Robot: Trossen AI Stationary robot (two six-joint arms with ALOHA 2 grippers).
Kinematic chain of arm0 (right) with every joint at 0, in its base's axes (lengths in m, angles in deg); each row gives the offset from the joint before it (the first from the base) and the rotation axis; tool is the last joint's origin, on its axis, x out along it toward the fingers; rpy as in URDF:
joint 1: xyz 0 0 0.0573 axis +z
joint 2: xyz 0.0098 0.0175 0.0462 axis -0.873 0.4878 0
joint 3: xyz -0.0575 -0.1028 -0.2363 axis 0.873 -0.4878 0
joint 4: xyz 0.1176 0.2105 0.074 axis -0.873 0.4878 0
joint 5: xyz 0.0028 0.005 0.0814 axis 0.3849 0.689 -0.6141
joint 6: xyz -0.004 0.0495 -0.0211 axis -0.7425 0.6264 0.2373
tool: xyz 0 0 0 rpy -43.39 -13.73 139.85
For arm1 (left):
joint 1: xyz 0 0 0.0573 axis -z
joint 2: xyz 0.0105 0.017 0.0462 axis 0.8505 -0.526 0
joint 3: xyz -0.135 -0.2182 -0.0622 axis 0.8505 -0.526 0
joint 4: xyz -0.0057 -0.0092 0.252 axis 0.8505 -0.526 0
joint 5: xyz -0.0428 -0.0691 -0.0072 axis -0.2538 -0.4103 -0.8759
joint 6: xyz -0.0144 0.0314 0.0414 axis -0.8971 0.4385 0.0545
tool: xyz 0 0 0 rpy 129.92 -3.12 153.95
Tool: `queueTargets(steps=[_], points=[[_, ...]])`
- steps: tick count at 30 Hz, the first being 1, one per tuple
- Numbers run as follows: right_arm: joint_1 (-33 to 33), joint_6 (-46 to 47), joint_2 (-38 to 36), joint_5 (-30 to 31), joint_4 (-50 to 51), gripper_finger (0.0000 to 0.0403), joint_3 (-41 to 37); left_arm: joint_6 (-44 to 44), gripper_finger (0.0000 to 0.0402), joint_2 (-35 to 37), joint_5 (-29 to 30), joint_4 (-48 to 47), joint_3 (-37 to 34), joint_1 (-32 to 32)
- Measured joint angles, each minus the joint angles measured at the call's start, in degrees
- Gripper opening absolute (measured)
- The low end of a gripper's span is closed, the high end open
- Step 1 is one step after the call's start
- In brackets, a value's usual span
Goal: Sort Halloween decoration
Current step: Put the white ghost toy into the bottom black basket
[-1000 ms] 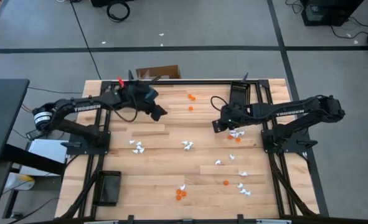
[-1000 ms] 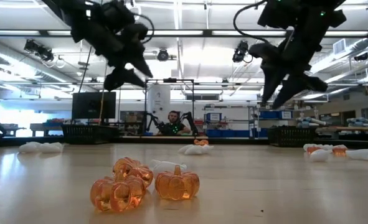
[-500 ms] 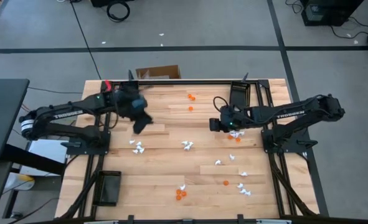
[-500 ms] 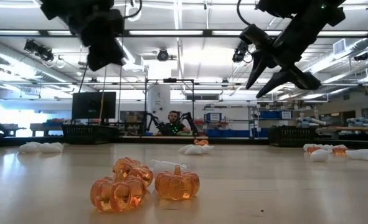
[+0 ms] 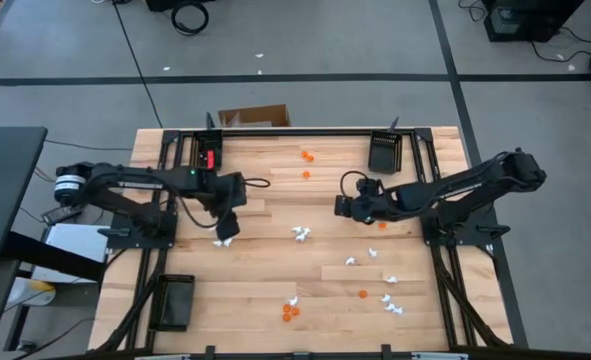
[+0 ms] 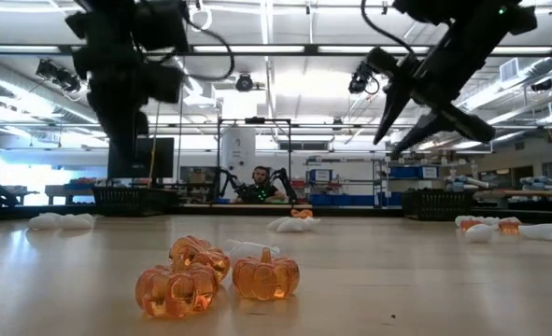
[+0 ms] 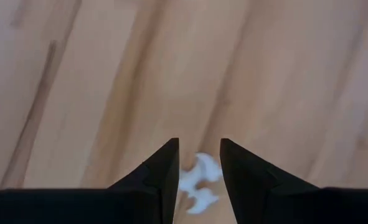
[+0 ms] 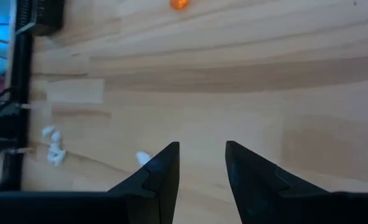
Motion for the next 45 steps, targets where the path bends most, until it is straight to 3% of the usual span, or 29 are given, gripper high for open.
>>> queueTargets(steps=[9, 16, 24, 30, 45], points=[[2.81, -0.51, 10.18, -4.89, -12.13, 0.0137, 0.0, -9.16, 0.0124, -0.48, -1.75, 6.06, -14.19, -2.63], [5.53, 0.61, 13.96, -7.43, -14.15, 0.0137, 0.01, -12.05, 0.0124, -0.57, -2.07, 9.47, -13.99, 1.42], [6.12, -1.09, 13.27, -8.78, -14.05, 0.0137, 0.04, -16.6, 0.0124, -0.55, -1.85, 10.83, -13.8, 6.97], [5.76, -3.8, 12.08, -8.94, -14.02, 0.0137, 0.04, -16.42, 0.0124, -0.38, 4.82, 13.3, -14.81, 11.23], [5.2, -5.49, 11.77, -9.55, -14.0, 0.0137, 0.04, -15.37, 0.0124, -0.29, 8.22, 19.55, -17.76, 13.14]])
